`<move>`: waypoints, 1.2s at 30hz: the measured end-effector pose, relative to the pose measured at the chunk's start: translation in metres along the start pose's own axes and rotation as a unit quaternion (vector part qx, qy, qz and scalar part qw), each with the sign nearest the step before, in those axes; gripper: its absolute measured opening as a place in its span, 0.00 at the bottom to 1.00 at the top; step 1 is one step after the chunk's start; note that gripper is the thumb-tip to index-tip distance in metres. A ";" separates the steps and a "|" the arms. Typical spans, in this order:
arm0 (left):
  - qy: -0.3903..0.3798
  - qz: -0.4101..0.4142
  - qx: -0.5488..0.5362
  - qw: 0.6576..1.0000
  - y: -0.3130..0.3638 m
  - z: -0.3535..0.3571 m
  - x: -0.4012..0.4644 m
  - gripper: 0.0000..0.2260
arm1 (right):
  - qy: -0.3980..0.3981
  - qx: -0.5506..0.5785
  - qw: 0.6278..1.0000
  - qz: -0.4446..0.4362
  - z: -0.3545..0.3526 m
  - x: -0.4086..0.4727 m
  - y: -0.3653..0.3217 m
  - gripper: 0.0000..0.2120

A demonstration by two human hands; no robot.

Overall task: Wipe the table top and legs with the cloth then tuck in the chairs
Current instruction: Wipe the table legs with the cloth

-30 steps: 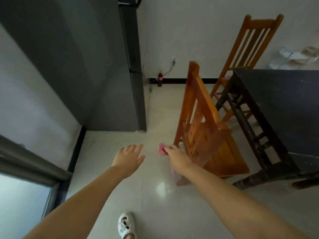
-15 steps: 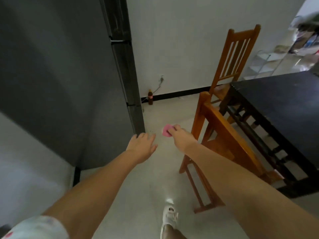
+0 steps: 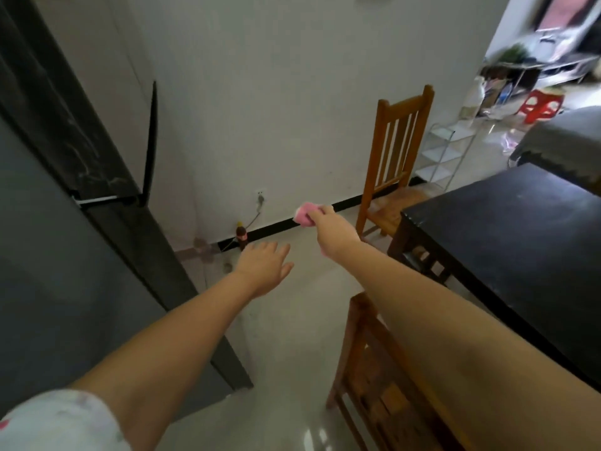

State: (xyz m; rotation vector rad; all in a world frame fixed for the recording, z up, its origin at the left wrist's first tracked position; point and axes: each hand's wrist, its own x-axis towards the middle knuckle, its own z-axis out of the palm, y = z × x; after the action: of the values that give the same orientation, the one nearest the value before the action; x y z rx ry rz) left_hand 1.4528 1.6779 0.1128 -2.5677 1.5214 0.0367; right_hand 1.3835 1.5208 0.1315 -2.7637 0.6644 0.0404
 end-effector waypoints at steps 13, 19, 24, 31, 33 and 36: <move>-0.001 0.253 0.006 0.967 0.058 -0.004 0.250 0.23 | 0.036 0.023 0.968 0.247 0.010 0.039 0.162 0.32; -0.051 0.341 -0.001 0.939 0.098 0.008 0.319 0.24 | 0.040 0.099 0.925 0.364 0.023 0.040 0.194 0.28; -0.062 0.364 -0.025 0.929 0.124 0.021 0.356 0.23 | 0.007 0.066 0.908 0.413 0.030 0.031 0.210 0.38; -0.068 0.462 0.003 0.884 0.151 0.019 0.432 0.24 | 0.008 0.055 0.859 0.509 0.034 0.053 0.233 0.27; -0.056 0.496 0.021 0.866 0.156 0.022 0.462 0.24 | 0.042 0.086 0.835 0.542 0.031 0.073 0.244 0.16; -0.062 0.560 0.039 0.825 0.157 0.023 0.510 0.24 | 0.103 0.156 0.775 0.604 0.032 0.113 0.251 0.11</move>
State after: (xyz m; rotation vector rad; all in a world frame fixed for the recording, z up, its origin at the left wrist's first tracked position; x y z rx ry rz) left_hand 1.5639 1.1635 0.0198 -1.2225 2.6130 0.2558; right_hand 1.3729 1.2670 0.0202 -1.6019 2.1343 -0.0933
